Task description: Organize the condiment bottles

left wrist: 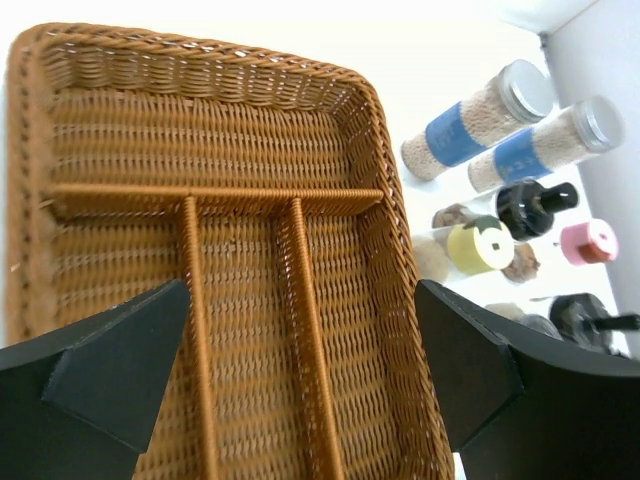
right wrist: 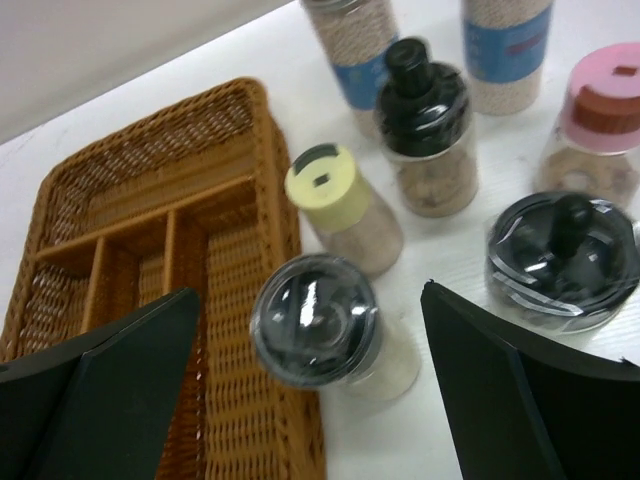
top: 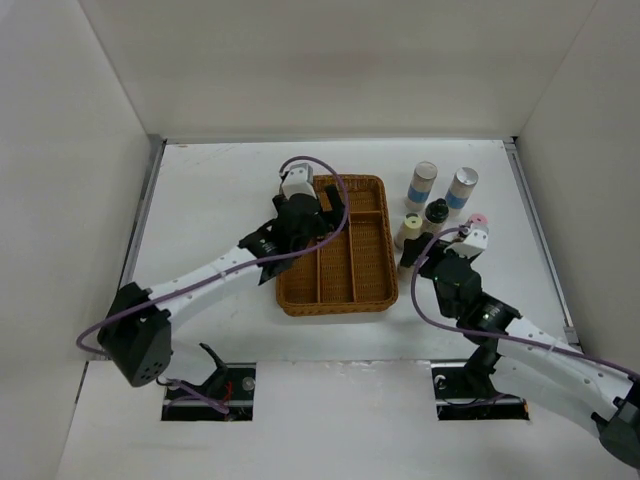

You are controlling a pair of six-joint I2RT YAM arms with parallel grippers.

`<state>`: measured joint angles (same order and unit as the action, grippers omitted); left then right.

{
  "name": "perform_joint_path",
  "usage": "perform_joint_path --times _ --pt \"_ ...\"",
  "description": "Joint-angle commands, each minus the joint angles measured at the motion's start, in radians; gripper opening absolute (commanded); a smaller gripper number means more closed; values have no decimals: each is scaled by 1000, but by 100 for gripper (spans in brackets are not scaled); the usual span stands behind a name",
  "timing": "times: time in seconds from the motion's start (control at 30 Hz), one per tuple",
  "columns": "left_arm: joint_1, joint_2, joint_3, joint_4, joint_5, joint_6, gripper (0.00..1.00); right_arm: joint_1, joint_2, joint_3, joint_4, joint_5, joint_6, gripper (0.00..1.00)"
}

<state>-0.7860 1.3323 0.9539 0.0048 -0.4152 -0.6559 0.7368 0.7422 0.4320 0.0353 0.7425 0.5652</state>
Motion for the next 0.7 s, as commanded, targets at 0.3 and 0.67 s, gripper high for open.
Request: perform_joint_path --times 0.3,0.67 --pt "58 294 267 237 190 185 100 197 -89 -12 62 97 -10 90" --pt "51 474 383 426 340 219 21 -51 -167 189 -123 102 19 19"
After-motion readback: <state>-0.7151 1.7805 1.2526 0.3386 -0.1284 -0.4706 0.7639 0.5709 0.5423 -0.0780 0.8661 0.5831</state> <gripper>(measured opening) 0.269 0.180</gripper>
